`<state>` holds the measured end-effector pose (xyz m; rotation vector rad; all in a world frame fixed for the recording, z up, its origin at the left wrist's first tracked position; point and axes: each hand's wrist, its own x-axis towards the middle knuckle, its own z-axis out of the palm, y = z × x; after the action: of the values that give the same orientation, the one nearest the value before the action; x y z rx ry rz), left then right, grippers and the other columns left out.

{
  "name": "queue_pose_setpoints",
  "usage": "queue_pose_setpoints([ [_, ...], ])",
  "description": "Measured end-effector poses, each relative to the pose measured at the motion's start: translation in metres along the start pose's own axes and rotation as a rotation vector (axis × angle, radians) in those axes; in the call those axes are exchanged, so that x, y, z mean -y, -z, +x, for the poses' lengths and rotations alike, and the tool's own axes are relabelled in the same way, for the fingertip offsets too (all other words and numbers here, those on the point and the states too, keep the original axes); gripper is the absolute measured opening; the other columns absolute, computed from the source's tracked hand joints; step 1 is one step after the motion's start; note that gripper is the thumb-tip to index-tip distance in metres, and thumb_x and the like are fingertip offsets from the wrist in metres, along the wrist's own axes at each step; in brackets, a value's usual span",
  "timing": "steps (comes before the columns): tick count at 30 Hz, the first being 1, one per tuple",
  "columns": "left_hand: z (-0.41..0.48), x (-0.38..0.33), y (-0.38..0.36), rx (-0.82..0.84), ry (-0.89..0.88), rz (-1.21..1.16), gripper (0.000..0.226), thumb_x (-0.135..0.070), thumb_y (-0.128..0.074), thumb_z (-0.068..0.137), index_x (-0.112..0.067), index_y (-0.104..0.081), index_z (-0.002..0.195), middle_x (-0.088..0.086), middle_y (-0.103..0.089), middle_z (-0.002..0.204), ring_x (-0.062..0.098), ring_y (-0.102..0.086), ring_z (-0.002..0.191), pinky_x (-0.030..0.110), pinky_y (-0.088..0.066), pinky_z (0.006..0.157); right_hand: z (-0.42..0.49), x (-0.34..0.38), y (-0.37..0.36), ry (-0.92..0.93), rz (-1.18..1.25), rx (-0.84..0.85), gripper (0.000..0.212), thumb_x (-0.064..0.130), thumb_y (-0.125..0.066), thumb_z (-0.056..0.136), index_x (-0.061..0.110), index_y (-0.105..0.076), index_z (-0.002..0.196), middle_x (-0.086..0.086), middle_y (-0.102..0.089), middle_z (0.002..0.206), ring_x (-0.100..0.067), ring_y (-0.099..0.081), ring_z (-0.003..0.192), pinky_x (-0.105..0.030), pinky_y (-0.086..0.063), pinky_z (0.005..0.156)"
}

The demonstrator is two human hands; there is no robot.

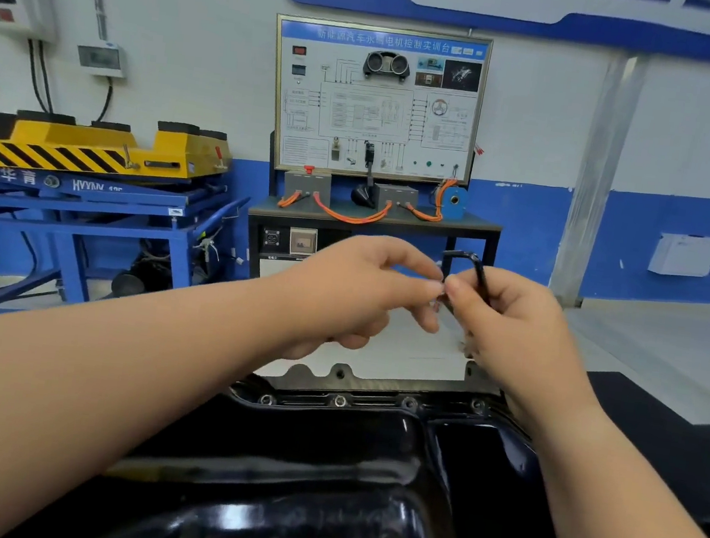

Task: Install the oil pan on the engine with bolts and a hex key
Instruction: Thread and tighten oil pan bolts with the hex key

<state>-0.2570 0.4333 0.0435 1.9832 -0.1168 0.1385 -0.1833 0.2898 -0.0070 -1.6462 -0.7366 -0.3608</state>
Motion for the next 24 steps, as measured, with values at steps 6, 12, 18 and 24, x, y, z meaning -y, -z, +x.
queue_pose_setpoints([
  [6, 0.003, 0.001, -0.005, -0.166, -0.155, 0.177, 0.008, -0.015, -0.07, 0.081, -0.018, -0.065, 0.087, -0.004, -0.071, 0.065, 0.005, -0.04, 0.034, 0.013, -0.033, 0.035, 0.0, -0.003, -0.001, -0.052, 0.09, 0.129, 0.029, 0.036, -0.056, 0.091, 0.026, -0.068, 0.067, 0.001, -0.032, 0.054, -0.011, -0.025, 0.048, -0.027, -0.022, 0.048],
  [12, 0.005, 0.009, -0.006, 0.044, -0.293, 0.805, 0.007, -0.023, -0.071, 0.08, -0.024, -0.071, 0.087, -0.009, -0.072, 0.08, -0.004, -0.06, 0.068, 0.015, -0.045, 0.067, 0.003, 0.0, 0.007, -0.02, 0.131, -0.178, 0.037, 0.036, -0.049, 0.096, 0.023, -0.069, 0.068, 0.004, -0.044, 0.054, -0.009, -0.04, 0.051, -0.029, -0.04, 0.053],
  [18, 0.009, 0.02, -0.014, 0.211, -0.318, 1.082, 0.014, -0.026, -0.063, 0.085, -0.03, -0.07, 0.097, -0.018, -0.067, 0.09, -0.011, -0.05, 0.069, 0.008, -0.036, 0.069, -0.003, 0.01, 0.012, 0.107, 0.169, 0.004, 0.039, 0.045, -0.041, 0.091, 0.02, -0.064, 0.072, 0.001, -0.033, 0.049, -0.007, -0.032, 0.044, -0.019, -0.029, 0.044],
  [24, 0.012, 0.022, -0.014, 0.216, -0.333, 1.006, 0.011, -0.018, -0.065, 0.084, -0.019, -0.071, 0.093, -0.033, -0.051, 0.049, -0.025, -0.042, 0.055, -0.003, -0.03, 0.057, -0.009, 0.013, 0.02, 0.223, 0.161, 0.112, 0.033, 0.032, -0.047, 0.091, 0.015, -0.063, 0.068, -0.007, -0.056, 0.054, -0.013, -0.05, 0.046, -0.031, -0.046, 0.05],
])
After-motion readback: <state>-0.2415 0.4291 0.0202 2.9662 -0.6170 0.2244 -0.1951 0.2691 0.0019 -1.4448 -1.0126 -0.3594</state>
